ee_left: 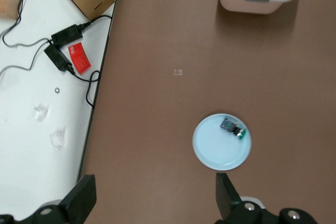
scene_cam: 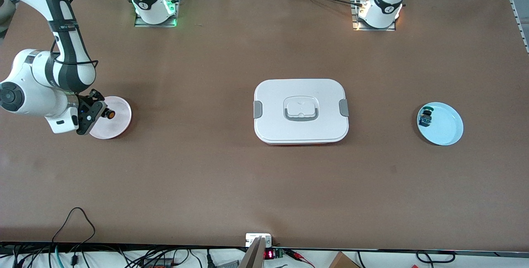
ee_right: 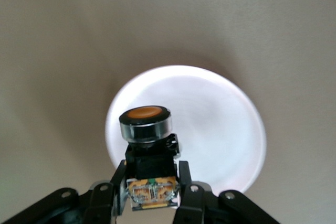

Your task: Transfer orange switch to right arm and place

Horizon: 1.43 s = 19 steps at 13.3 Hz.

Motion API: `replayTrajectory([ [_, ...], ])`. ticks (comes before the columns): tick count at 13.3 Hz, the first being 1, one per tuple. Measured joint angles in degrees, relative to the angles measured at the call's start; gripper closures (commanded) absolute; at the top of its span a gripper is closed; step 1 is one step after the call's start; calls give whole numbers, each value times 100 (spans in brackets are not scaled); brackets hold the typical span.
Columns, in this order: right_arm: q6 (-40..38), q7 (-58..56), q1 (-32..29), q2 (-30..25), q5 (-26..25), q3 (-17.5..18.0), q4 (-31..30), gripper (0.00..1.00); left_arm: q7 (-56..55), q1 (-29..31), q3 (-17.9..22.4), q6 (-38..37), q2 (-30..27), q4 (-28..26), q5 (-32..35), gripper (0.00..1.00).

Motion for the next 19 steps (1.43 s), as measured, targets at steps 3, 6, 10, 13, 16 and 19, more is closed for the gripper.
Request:
replayTrajectory([
  [3, 824, -848, -155, 128, -152, -13, -211, 100, -1743, -456, -4, -610, -504, -2, 440, 0],
  [6, 1337, -1139, -157, 278, -159, -9, -341, 100, -3934, -943, -6, -1357, -913, -6, 705, 0],
  [10, 1480, -1178, -157, 373, -305, -6, -518, 100, -7006, -1399, -61, -2395, -1083, -45, 773, 0],
  [13, 1548, -1179, -159, 426, -381, -6, -656, 100, -7623, -1464, -147, -2388, -1063, -404, 773, 0],
  [16, 1961, -1179, -163, 431, -382, -7, -970, 100, -7664, -1462, -154, -1744, -1151, -1261, 773, 0],
  [19, 2090, -1179, -166, 407, -388, -9, -1069, 100, -7676, -1460, -236, -470, -1848, -3071, 782, 0],
])
